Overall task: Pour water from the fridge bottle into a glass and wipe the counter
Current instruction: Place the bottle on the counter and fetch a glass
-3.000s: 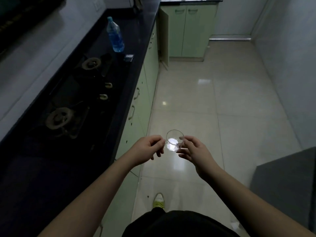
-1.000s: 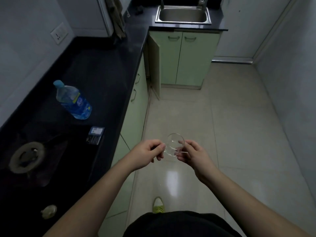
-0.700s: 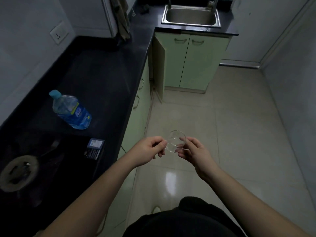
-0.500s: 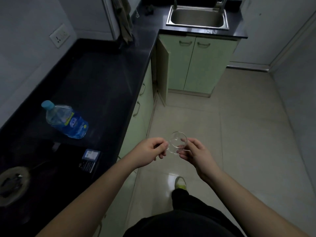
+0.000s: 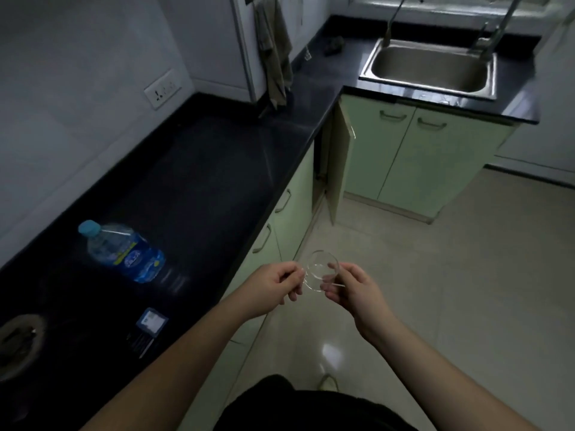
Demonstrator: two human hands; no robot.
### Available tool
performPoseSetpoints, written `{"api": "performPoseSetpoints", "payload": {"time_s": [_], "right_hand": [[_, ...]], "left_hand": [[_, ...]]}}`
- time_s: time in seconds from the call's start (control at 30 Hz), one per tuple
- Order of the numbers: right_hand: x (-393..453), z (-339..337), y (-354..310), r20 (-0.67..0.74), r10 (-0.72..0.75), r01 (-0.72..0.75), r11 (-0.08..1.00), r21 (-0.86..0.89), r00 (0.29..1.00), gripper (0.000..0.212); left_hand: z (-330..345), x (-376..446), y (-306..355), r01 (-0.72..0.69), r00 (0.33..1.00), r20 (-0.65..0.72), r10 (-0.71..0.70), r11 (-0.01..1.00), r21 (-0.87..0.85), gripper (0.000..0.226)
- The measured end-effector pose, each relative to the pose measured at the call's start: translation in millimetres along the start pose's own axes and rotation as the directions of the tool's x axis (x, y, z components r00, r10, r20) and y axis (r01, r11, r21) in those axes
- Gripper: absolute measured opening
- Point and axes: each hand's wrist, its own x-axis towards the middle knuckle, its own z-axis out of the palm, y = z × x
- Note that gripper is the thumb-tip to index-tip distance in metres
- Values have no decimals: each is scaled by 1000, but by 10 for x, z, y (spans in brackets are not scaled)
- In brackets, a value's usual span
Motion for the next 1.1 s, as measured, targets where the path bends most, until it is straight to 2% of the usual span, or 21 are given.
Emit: {"api": "performPoseSetpoints", "payload": {"time_s": [0.3, 0.77, 0.9, 1.1], "right_hand": [[802, 448, -378, 110, -9, 20, 995, -100, 994, 22], [1806, 1664, -825, 235, -4, 58, 974, -221, 972, 19], [1990, 1940, -894, 292, 16, 70, 957, -281, 956, 20], [2278, 2305, -923, 373, 62, 95, 917, -388, 926, 18]], "left_hand": [[-480, 505, -162, 57, 979, -188, -81, 990, -130, 27], [-1657, 1092, -680, 31, 941, -322, -101, 976, -215, 26], [-1829, 1117, -843, 44, 913, -384, -142, 967, -251, 25], [-1948, 1147, -1070, 102, 841, -465, -277, 925, -365, 26]]}}
